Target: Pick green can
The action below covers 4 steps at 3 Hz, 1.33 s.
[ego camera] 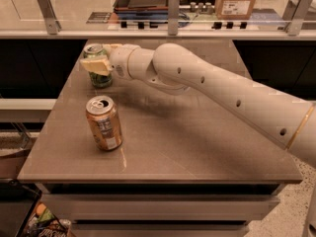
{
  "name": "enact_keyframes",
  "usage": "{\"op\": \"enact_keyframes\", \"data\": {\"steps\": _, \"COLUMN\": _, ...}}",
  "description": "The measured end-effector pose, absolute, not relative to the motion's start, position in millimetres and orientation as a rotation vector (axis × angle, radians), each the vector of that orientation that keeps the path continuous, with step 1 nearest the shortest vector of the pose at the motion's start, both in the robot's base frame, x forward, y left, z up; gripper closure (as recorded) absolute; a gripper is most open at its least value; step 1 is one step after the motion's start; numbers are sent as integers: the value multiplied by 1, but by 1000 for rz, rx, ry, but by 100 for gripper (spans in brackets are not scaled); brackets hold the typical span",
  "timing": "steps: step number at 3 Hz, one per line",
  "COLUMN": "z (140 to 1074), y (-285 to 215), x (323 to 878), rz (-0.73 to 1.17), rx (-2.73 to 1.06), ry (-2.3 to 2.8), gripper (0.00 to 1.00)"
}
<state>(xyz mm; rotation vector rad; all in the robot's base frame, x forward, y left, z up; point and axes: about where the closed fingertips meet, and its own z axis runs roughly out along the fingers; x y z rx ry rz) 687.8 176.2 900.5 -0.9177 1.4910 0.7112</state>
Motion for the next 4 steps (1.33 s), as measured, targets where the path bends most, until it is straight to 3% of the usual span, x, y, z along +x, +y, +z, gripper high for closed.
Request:
{"op": "enact_keyframes", "data": {"steps": 1, "z": 901, "y": 178, "x": 687, "rz": 714, "rx": -920, "ry": 1490, "gripper": 87}}
{"op": "enact_keyframes", "data": {"steps": 2, "z": 901, "y": 180, "x": 686, "rz": 716, "rx": -923, "ry": 1488, "gripper": 100}}
{"op": "enact_keyframes", "data": {"steps": 4, "z": 923, "y": 185, "x": 688, "rz": 690, "rx": -951, "ry": 1468, "gripper": 100}}
